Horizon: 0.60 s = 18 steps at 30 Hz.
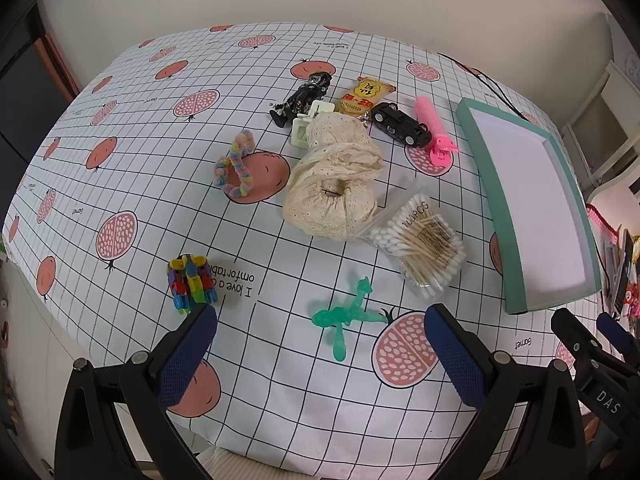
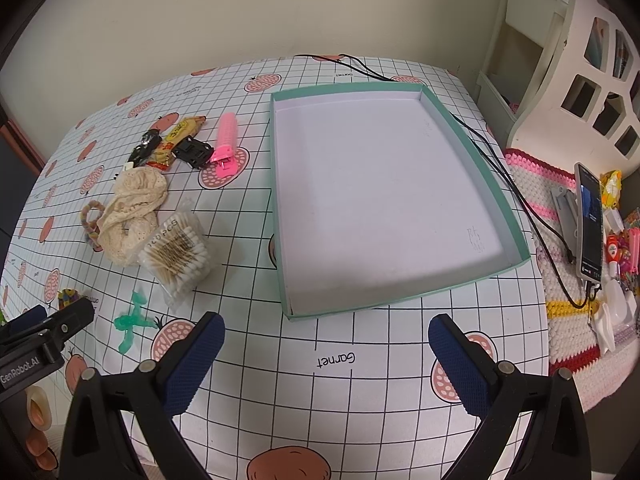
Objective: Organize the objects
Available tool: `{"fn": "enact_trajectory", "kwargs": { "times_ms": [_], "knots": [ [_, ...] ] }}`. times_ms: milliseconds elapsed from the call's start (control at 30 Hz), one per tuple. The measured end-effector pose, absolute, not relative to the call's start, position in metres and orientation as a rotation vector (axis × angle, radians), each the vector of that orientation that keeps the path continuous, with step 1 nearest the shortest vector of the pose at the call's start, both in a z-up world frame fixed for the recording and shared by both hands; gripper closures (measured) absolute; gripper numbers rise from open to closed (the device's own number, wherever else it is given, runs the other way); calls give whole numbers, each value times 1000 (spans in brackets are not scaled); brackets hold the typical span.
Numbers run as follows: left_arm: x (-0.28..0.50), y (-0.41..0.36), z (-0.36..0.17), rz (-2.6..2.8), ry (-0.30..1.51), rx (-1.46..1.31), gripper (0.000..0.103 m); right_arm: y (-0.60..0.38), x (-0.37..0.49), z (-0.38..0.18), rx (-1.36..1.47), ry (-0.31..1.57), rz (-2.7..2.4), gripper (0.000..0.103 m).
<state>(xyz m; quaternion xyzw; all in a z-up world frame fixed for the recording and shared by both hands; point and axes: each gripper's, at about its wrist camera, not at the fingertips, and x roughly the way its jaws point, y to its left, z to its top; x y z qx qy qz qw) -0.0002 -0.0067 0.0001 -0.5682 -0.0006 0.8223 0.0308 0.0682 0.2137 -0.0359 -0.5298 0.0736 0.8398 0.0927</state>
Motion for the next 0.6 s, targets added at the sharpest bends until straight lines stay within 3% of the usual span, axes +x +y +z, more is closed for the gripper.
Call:
{"fn": "enact_trajectory", "kwargs": {
  "times_ms": [400, 600],
  "knots": [
    [-3, -19, 0, 2536, -75, -1767, 0, 196, 58, -36, -1574, 218, 2514, 0],
    [-16, -67, 0, 2563, -389, -1810, 0, 175, 49, -37, -1592, 219, 2547, 0]
  ]
}}
